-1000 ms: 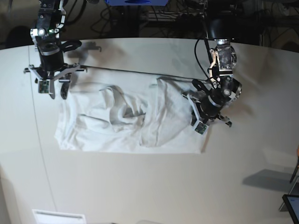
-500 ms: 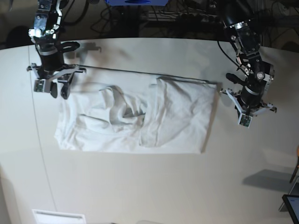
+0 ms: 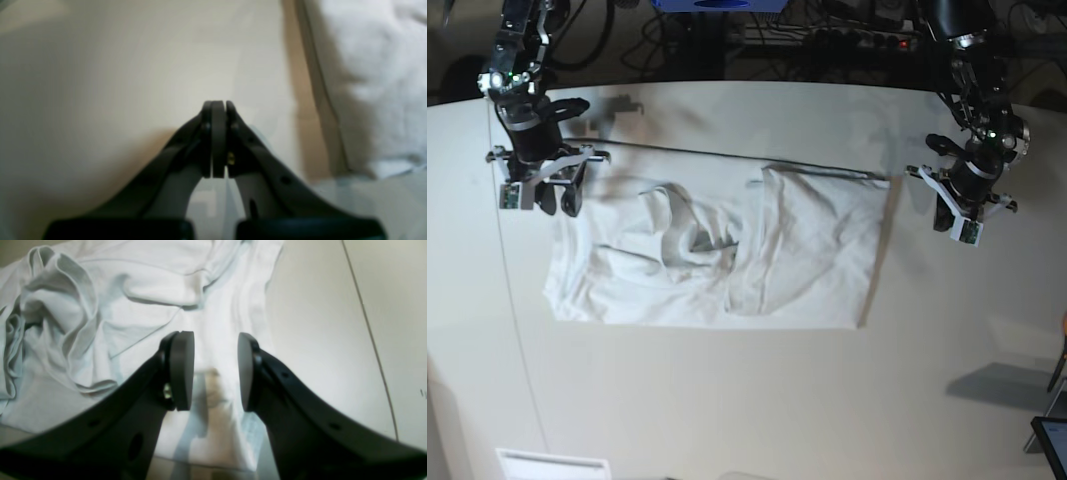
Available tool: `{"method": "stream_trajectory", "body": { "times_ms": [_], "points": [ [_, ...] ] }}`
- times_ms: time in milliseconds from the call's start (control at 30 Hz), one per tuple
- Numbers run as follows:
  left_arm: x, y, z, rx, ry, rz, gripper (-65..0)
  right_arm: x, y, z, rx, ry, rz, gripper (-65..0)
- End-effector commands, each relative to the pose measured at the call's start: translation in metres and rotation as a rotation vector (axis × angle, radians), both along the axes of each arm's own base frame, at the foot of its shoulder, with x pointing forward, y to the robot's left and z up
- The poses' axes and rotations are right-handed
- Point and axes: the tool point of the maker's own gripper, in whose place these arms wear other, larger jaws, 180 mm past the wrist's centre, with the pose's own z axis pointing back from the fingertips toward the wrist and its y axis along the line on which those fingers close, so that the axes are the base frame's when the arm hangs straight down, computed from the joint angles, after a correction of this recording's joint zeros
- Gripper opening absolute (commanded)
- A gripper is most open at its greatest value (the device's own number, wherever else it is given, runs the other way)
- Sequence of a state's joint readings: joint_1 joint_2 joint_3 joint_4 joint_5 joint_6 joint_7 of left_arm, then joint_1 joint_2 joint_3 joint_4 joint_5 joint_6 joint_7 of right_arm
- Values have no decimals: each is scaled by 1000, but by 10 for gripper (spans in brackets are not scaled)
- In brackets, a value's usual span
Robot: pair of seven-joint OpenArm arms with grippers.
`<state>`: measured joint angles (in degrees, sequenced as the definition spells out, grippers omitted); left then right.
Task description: Fold the T-shirt properly
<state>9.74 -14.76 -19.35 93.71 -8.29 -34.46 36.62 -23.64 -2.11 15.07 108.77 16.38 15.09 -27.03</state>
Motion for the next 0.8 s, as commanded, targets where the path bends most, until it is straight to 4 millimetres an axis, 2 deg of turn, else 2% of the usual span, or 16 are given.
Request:
{"method": "stream_trajectory", "body": {
  "times_ms": [0, 467, 633, 767],
  "points": [
    [6, 4, 11, 19, -37, -2, -650, 6, -2, 12, 1, -51, -5, -435],
    [-1, 6, 7, 41, -16, -2, -650, 8, 0, 14, -2, -56, 7, -435],
    [-7, 0, 4, 23, -17, 10, -650, 3, 4, 3, 1, 22, 26, -435],
    [-10, -3, 11, 4, -51, 45, -650, 5, 4, 5, 0, 16, 27, -435]
  ]
}}
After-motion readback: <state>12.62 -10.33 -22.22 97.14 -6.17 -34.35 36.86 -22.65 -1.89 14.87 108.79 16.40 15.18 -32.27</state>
